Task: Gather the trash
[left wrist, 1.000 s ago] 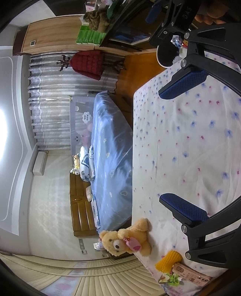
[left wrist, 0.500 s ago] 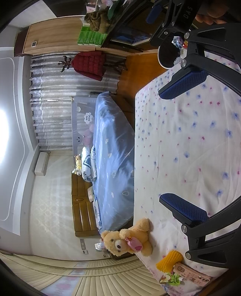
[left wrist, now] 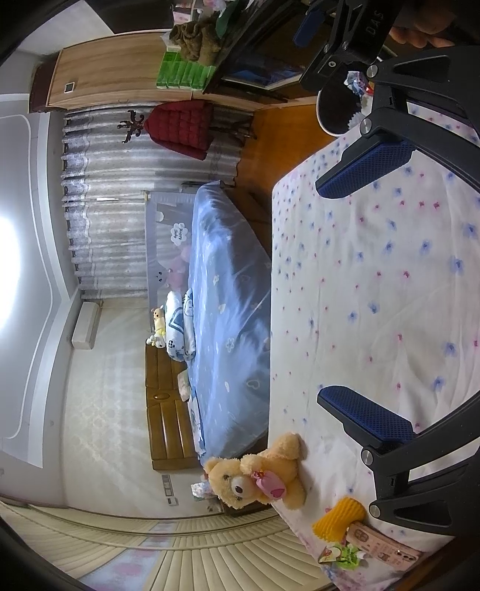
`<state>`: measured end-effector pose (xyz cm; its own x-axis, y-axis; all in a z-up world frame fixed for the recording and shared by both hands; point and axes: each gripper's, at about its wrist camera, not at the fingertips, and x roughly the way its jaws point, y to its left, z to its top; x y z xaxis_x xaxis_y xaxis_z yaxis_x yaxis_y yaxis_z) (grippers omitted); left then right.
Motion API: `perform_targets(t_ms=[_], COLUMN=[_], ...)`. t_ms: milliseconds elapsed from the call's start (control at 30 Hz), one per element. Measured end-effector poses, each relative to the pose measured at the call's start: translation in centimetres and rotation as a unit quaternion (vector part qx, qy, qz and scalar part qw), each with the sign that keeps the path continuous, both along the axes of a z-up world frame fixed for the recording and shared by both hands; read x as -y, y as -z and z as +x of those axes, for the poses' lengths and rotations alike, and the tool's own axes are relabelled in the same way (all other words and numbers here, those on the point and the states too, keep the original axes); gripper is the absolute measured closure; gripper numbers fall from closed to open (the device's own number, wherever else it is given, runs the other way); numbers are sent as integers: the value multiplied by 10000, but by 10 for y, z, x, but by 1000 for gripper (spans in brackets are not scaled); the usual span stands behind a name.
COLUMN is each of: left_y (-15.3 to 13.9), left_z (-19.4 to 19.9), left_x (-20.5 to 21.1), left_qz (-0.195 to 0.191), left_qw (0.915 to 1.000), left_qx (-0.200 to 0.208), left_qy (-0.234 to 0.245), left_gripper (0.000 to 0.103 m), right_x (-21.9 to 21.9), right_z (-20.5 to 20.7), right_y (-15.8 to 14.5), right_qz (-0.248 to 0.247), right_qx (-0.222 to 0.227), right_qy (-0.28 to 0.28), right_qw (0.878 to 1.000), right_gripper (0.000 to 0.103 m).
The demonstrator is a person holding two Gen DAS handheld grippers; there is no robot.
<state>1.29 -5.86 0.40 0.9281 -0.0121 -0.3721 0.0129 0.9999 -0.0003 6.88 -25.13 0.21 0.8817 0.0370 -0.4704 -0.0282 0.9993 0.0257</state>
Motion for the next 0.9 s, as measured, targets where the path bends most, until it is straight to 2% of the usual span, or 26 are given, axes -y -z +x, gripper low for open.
perform_targets(t_ms=[900], left_y=[-2], left_z=[3], left_x=[-3], left_qz=[-13], left_qw=[10000], left_qx=[-39], left_qy=[25], left_gripper=[1], right_x=[-2], right_z=[-2], right_y=[1], right_qz=[24], right_qx=[-33], right_qy=[-38], right_qw=[10000], right_gripper=[0])
